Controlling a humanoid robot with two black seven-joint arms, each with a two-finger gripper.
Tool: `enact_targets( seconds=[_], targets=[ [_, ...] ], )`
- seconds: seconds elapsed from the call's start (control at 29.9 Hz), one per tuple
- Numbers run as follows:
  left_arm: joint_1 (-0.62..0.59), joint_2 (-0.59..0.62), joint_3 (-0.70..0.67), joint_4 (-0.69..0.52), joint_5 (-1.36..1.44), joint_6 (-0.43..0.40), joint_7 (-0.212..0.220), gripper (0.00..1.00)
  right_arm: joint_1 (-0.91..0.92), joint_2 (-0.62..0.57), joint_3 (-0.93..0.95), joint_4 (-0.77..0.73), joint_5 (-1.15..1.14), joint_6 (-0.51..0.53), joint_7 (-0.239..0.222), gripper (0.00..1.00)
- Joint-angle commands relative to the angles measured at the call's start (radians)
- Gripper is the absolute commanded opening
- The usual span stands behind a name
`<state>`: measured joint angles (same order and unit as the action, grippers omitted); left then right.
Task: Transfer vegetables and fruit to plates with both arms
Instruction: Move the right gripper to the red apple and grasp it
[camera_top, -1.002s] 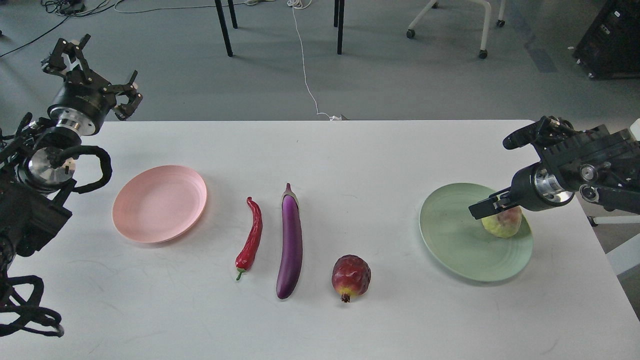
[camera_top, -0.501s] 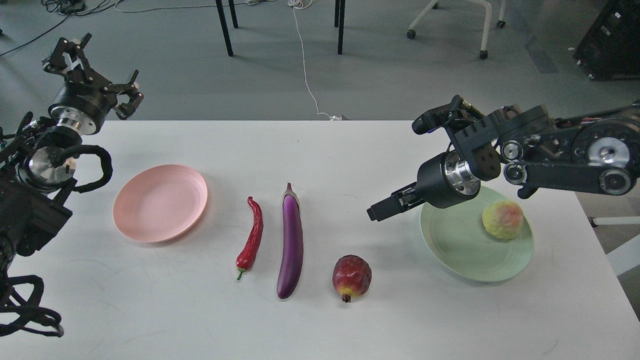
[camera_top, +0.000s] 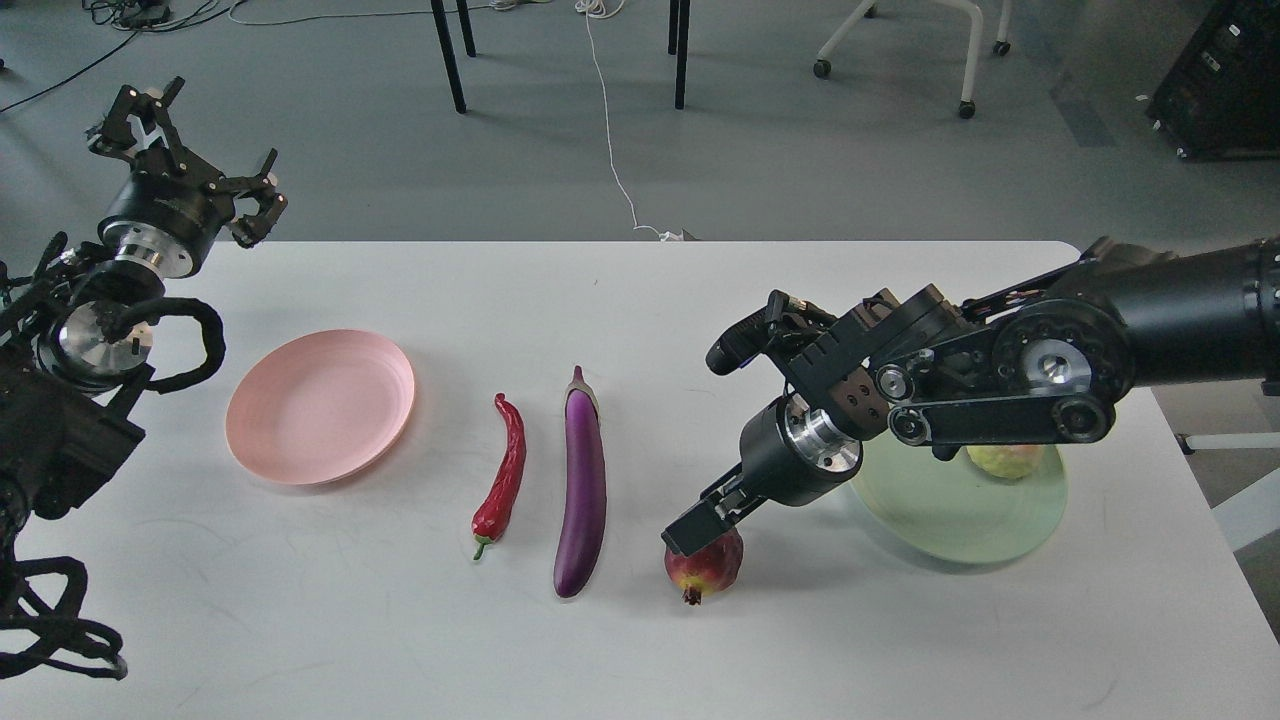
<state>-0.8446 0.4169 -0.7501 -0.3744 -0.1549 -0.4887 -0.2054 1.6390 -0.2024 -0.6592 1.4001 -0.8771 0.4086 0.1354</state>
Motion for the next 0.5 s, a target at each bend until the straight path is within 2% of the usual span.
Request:
enact_targets(
  seconds=[0.0, 0.2, 0.4, 0.47],
  targets=[
    [0.002, 0.003, 0.0, 0.0, 0.0, 0.0, 0.0, 0.99, -0.021, 0.032, -0.017, -0.032, -0.002, -0.005, 0.0, 0.91],
    [0.004, 0.016, 0.0, 0.002, 0.0, 0.0, 0.0, 0.99, -0.024, 0.067, -0.028, -0.065, -0.01, -0.005, -0.002, 0.84],
    [0.004, 0.016, 0.0, 0.002, -0.002, 0.0, 0.0, 0.99, -0.047, 0.1, -0.039, -0.098, -0.01, -0.007, -0.002, 0.73],
    [0.004, 0.017, 0.0, 0.002, -0.002, 0.0, 0.0, 0.99, -0.048, 0.101, -0.04, -0.102, -0.008, -0.007, -0.002, 0.66]
  ],
)
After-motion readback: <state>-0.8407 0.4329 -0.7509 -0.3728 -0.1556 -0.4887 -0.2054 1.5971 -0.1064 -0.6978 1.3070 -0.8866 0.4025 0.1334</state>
